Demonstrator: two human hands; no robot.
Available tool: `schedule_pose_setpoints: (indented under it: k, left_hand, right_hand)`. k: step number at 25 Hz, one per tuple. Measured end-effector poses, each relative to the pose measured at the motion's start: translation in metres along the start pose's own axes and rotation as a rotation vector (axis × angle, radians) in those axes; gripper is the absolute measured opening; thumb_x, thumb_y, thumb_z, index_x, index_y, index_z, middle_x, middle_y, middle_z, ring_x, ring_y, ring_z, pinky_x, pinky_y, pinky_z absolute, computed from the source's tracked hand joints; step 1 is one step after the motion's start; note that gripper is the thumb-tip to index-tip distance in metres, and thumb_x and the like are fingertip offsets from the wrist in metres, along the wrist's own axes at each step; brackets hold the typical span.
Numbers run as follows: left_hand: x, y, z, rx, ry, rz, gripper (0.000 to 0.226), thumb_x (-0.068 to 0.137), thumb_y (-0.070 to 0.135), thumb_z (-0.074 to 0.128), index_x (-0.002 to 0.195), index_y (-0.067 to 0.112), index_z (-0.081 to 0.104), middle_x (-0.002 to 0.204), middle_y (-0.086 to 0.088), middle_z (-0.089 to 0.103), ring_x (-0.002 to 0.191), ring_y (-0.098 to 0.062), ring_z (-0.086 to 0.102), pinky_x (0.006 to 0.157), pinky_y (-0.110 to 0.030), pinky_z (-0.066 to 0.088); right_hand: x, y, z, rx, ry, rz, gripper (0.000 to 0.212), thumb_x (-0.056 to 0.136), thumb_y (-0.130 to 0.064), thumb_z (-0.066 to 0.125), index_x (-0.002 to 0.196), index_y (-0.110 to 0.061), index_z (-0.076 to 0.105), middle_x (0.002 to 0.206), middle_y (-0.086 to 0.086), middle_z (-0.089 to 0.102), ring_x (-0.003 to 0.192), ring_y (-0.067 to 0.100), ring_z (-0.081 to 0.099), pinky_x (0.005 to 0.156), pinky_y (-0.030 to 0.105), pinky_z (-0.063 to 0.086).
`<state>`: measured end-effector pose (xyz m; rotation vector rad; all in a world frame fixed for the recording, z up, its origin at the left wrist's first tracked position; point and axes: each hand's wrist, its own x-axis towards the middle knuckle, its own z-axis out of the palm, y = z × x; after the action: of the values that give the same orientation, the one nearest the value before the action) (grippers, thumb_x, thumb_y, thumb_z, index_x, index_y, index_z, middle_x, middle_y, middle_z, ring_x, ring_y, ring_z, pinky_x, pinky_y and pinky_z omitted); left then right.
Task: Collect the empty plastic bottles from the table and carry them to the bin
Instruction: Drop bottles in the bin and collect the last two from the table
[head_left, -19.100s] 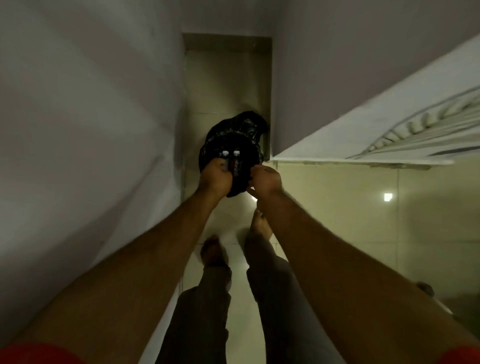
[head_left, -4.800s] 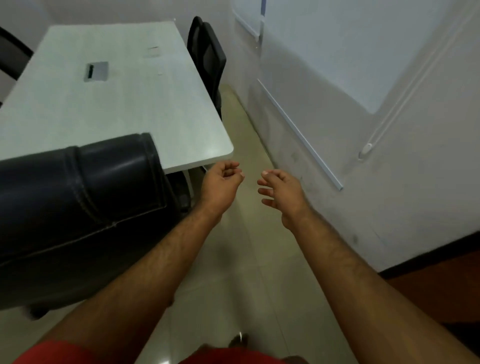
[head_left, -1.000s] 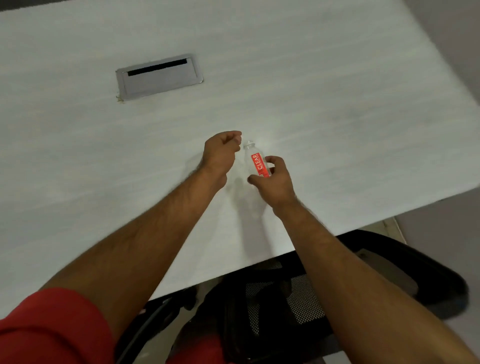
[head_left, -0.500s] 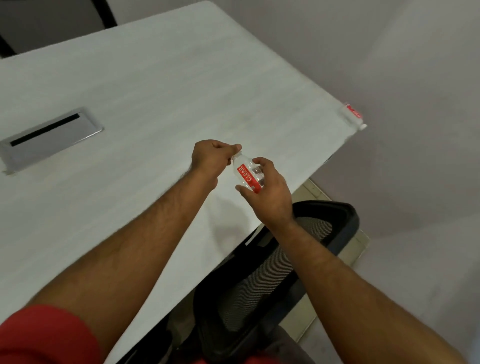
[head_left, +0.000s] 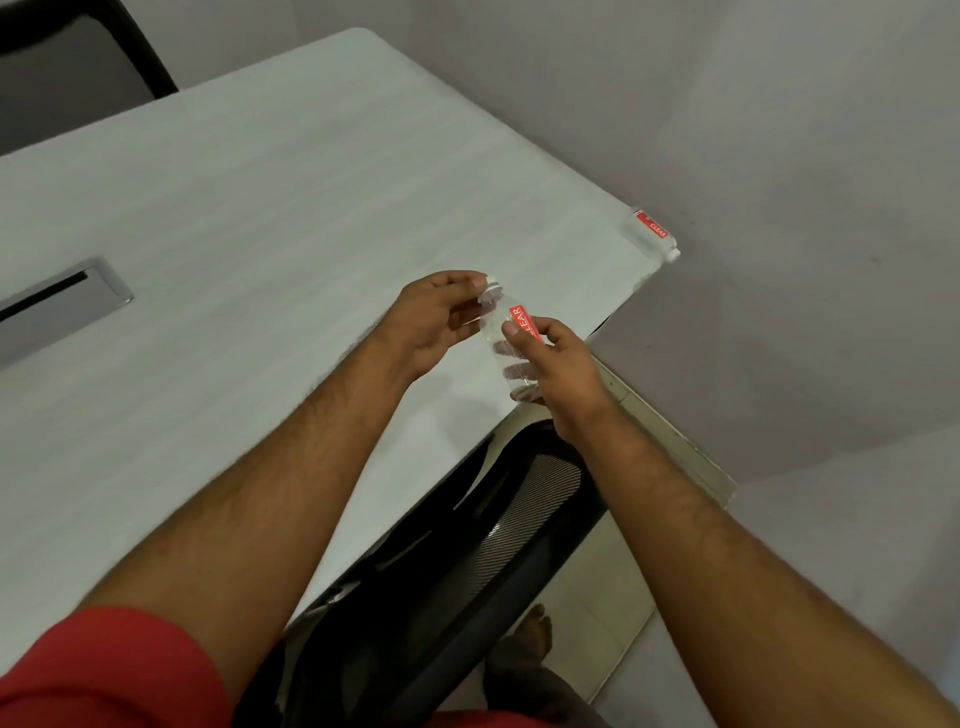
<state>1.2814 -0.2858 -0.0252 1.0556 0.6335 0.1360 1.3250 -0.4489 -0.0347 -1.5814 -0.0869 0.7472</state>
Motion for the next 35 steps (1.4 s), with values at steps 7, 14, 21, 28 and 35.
schedule_pose_setpoints:
  k: [7, 14, 21, 28, 35]
  left_hand:
    - [0.045, -0.02, 0.079, 0.047, 0.294, 0.02, 0.006, 0.085, 0.01, 0.072, 0.09, 0.009, 0.073, 0.091, -0.008, 0.075, 0.084, -0.022, 0.072, 0.083, -0.033, 0.057]
    - [0.079, -0.026, 0.137, -0.021, 0.423, 0.049, 0.008, 0.085, 0.017, 0.074, 0.091, 0.012, 0.072, 0.092, -0.005, 0.074, 0.084, -0.021, 0.072, 0.071, -0.03, 0.06]
    - [0.122, -0.015, 0.169, -0.293, -0.047, 0.003, 0.013, 0.095, 0.014, 0.058, 0.103, 0.011, 0.067, 0.1, -0.01, 0.075, 0.094, -0.022, 0.071, 0.081, -0.04, 0.055]
    - [0.174, -0.026, 0.231, 0.033, 0.167, 0.057, 0.016, 0.095, 0.015, 0.061, 0.107, 0.009, 0.069, 0.095, -0.006, 0.073, 0.087, -0.016, 0.071, 0.084, -0.03, 0.056]
    - [0.234, -0.039, 0.31, -0.146, 0.071, 0.049, 0.015, 0.094, 0.009, 0.059, 0.103, 0.004, 0.07, 0.096, -0.011, 0.075, 0.087, -0.017, 0.074, 0.09, -0.03, 0.056]
  right_hand:
    - [0.047, -0.009, -0.077, -0.336, 0.02, -0.21, 0.05, 0.078, -0.043, 0.081, 0.119, -0.026, 0.059, 0.104, -0.001, 0.069, 0.086, 0.012, 0.067, 0.074, 0.032, 0.059]
    - [0.08, -0.028, -0.114, -0.405, 0.055, -0.245, 0.053, 0.079, -0.053, 0.076, 0.12, -0.024, 0.06, 0.104, -0.004, 0.069, 0.079, 0.007, 0.065, 0.064, 0.024, 0.056]
    - [0.112, -0.065, -0.164, 0.387, -0.284, 0.299, 0.04, 0.091, -0.049, 0.061, 0.11, -0.015, 0.07, 0.095, 0.007, 0.074, 0.058, 0.014, 0.061, 0.046, 0.021, 0.047]
    - [0.169, -0.049, -0.215, -0.197, 0.029, -0.12, 0.048, 0.085, -0.049, 0.071, 0.122, -0.02, 0.064, 0.106, -0.002, 0.072, 0.093, 0.017, 0.07, 0.071, 0.031, 0.061]
    - [0.238, -0.073, -0.314, 0.402, -0.352, 0.41, 0.038, 0.088, -0.047, 0.063, 0.104, -0.013, 0.07, 0.083, 0.004, 0.072, 0.053, 0.013, 0.063, 0.046, 0.022, 0.049]
